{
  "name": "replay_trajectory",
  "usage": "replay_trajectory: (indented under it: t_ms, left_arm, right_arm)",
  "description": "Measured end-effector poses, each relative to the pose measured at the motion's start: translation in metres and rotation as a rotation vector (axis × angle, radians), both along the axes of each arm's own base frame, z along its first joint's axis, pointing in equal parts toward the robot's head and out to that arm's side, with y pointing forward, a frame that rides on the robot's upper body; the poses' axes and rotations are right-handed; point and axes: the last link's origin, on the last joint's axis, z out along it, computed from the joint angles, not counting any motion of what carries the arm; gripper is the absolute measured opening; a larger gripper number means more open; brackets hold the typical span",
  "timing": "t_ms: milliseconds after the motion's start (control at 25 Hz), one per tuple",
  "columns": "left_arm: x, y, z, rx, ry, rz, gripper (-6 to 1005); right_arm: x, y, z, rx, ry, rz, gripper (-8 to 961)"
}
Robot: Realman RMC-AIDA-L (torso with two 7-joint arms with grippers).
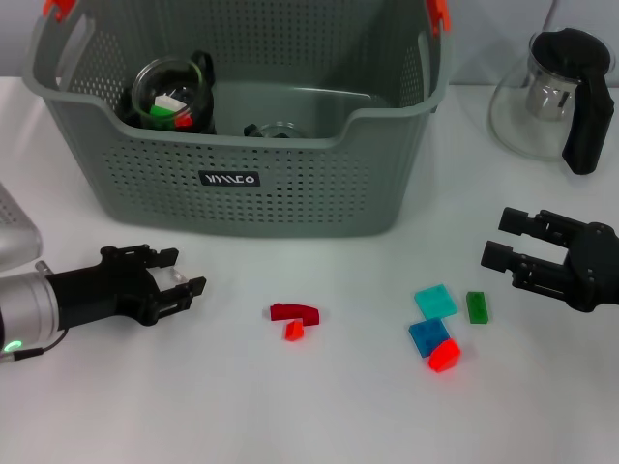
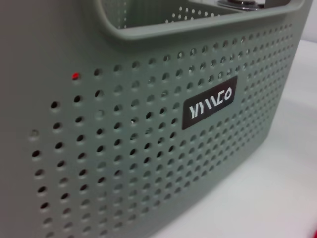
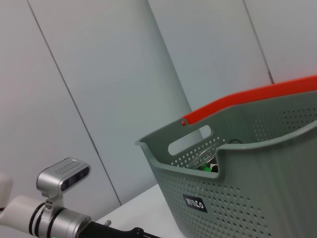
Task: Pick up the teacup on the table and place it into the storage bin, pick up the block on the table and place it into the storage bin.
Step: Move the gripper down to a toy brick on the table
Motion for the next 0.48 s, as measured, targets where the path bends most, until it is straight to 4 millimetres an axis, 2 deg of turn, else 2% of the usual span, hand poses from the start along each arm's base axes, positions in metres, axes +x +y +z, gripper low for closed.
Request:
replay_trajectory:
  t_ms: [480]
  left_arm:
    - [-0.0002, 0.0046, -0.0050, -0.001, 0.035, -0.007, 595]
  right_arm:
    - [0.0022, -0.0028, 0.0000, -0.002, 0.001, -0.006, 759]
